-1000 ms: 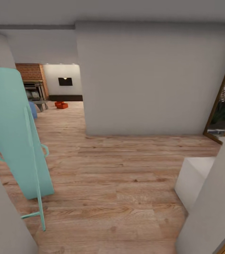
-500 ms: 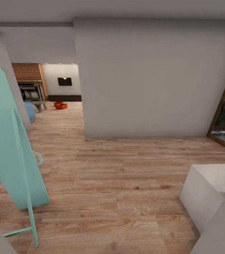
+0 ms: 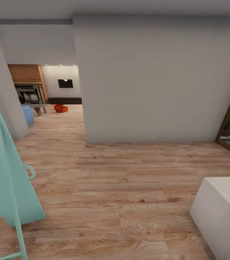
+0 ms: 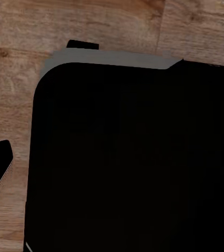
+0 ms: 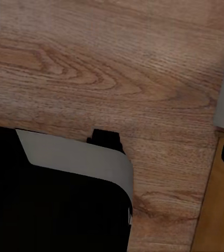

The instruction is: Move the two storage containers from the living room to the garage. In the garage, place one container on the floor and stack the other container on top of it (either order is fine).

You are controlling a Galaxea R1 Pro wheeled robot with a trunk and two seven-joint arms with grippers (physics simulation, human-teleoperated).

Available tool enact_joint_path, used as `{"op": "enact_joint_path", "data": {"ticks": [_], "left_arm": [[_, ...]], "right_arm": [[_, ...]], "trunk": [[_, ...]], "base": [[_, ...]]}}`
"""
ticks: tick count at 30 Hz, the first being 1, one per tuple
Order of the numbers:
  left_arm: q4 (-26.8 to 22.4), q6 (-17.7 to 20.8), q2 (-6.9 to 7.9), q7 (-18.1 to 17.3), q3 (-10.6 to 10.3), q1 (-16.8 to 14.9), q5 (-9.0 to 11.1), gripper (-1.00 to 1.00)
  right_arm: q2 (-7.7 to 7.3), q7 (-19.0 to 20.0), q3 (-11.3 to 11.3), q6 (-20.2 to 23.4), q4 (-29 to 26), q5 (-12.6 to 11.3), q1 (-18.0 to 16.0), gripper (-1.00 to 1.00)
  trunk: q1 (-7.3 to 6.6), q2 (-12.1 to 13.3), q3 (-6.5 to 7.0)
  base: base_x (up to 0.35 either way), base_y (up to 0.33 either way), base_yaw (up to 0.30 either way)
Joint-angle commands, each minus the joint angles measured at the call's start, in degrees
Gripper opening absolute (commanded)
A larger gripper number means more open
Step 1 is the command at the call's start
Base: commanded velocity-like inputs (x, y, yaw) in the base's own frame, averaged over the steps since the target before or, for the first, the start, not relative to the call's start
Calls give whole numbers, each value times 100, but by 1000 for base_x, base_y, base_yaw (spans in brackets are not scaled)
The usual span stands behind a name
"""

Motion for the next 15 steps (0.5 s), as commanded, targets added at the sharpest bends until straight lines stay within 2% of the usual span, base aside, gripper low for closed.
{"op": "enact_joint_path", "data": {"ticks": [1,15], "left_arm": [[1,-14,-1,-6,2,-2,47,100],[1,-14,3,-5,8,-2,47,100]], "right_arm": [[1,-20,48,-11,-1,-42,-2,100],[1,-14,61,-11,-1,-12,-2,100]], "trunk": [[3,-2,-5],[3,-2,-5]], "base": [[322,0,0],[322,0,0]]}}
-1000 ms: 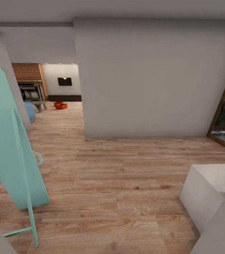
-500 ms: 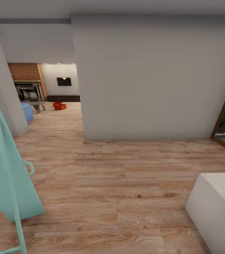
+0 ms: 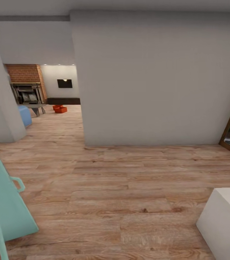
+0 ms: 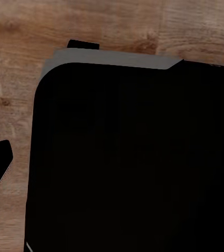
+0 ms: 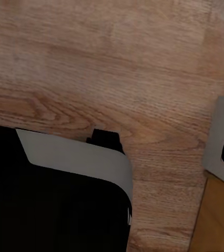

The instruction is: Move the two storage containers from the living room to the garage. In the garage, place one container on the floor and stack the other container on top of it (either order is fine).

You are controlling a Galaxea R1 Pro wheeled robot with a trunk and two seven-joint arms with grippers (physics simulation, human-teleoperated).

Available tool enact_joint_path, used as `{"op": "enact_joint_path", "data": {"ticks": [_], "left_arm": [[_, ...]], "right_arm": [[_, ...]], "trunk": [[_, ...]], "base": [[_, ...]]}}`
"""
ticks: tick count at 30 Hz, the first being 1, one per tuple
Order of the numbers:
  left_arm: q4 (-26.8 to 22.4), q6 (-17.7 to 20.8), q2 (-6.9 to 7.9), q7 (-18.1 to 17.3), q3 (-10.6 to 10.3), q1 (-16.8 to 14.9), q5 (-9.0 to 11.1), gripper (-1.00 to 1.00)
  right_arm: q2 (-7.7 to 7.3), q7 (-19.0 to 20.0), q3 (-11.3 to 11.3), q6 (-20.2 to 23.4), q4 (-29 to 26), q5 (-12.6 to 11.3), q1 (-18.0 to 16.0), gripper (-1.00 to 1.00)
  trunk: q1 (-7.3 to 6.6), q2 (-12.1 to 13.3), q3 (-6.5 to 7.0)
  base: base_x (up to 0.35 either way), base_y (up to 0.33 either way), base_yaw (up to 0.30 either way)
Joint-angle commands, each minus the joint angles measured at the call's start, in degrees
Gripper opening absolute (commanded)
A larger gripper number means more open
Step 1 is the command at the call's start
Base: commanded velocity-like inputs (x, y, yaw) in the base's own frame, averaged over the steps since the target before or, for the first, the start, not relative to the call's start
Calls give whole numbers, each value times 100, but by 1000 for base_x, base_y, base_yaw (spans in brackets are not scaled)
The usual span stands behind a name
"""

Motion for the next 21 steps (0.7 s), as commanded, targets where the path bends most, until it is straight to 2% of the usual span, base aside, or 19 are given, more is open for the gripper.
{"op": "enact_joint_path", "data": {"ticks": [1,21], "left_arm": [[1,-14,-1,-4,4,-2,47,100],[1,-14,-1,-4,2,-2,47,100]], "right_arm": [[1,-20,50,-11,0,-45,-2,100],[3,-16,63,1,0,-44,-2,100]], "trunk": [[3,-2,-5],[3,-2,-5]], "base": [[322,0,0],[322,0,0]]}}
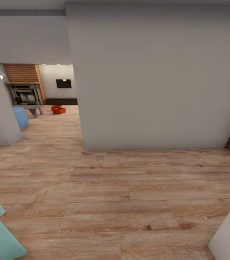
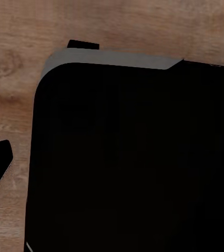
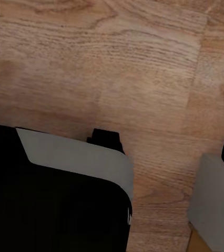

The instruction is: Move the two storage containers from the living room to the garage. In the garage, place one container on the floor and stack the other container on top of it (either order is fine).

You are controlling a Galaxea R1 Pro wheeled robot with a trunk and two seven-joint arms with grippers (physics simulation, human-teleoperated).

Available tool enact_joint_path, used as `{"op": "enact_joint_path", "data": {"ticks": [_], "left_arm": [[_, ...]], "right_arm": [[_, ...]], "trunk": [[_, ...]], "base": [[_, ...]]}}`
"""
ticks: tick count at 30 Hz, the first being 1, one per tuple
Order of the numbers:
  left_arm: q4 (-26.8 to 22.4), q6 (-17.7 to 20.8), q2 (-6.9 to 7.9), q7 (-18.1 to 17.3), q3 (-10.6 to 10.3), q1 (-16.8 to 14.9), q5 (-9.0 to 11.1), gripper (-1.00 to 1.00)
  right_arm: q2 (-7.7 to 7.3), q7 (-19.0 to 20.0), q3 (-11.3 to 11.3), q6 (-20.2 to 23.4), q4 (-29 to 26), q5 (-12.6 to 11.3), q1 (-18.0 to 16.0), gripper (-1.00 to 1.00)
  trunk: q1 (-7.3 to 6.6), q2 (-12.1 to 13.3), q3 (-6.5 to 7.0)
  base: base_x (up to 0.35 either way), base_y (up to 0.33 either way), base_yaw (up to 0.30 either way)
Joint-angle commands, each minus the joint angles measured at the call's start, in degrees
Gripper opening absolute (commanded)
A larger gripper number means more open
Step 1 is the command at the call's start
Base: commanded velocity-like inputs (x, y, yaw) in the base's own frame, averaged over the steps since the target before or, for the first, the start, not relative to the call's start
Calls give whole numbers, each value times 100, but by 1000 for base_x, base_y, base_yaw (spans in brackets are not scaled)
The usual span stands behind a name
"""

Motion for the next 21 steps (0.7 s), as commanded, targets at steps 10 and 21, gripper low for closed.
{"op": "enact_joint_path", "data": {"ticks": [10,21], "left_arm": [[1,-14,-1,-4,-2,-2,47,100],[1,-14,-1,-5,-2,-2,47,100]], "right_arm": [[0,-19,47,-13,0,-45,-2,100],[0,-20,44,-21,0,-45,-2,100]], "trunk": [[3,-2,-5],[3,-2,-5]], "base": [[322,0,0],[322,0,0]]}}
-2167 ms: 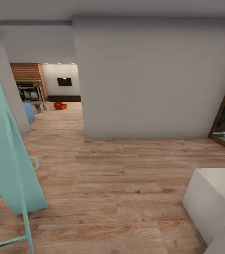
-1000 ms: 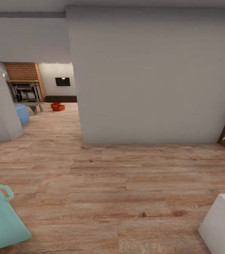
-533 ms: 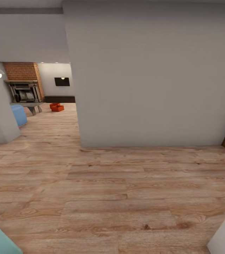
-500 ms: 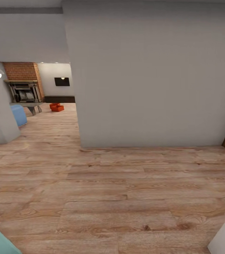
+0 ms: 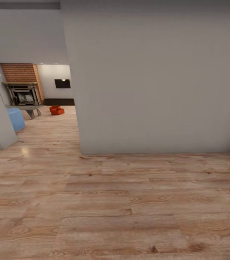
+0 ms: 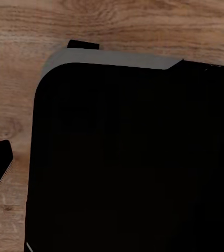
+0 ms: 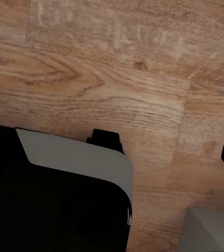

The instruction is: Move the two storage containers from the living room to the garage. In the garage, place one container on the floor and stack the other container on top of it (either order is fine).

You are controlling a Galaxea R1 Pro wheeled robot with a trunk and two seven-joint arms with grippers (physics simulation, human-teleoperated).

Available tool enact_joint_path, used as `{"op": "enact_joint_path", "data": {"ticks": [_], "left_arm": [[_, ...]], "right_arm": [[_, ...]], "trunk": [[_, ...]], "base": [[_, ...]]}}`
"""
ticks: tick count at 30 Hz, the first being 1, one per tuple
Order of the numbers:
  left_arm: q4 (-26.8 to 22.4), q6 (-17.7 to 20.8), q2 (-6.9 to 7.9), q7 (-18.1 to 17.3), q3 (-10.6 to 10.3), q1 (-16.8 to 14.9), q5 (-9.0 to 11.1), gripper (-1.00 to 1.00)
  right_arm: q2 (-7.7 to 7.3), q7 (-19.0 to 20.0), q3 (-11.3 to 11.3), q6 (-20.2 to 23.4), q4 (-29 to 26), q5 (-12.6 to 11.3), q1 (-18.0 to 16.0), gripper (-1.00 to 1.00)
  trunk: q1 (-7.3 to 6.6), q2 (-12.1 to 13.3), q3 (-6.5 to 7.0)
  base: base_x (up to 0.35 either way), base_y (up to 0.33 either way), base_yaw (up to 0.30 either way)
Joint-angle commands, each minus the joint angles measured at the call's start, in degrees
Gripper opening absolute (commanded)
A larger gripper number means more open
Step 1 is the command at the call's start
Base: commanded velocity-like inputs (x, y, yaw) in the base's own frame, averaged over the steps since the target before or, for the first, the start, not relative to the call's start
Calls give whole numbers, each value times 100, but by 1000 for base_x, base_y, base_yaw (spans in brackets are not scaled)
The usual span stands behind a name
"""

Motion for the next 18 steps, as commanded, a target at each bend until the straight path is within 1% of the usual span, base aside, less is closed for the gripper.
{"op": "enact_joint_path", "data": {"ticks": [1,18], "left_arm": [[1,-14,-1,-3,3,-2,47,100],[1,-14,-1,0,11,-2,56,100]], "right_arm": [[1,-19,46,-11,0,-45,-2,100],[10,-26,43,-12,0,-95,-2,100]], "trunk": [[3,-2,-5],[3,-2,-5]], "base": [[322,0,0],[322,0,0]]}}
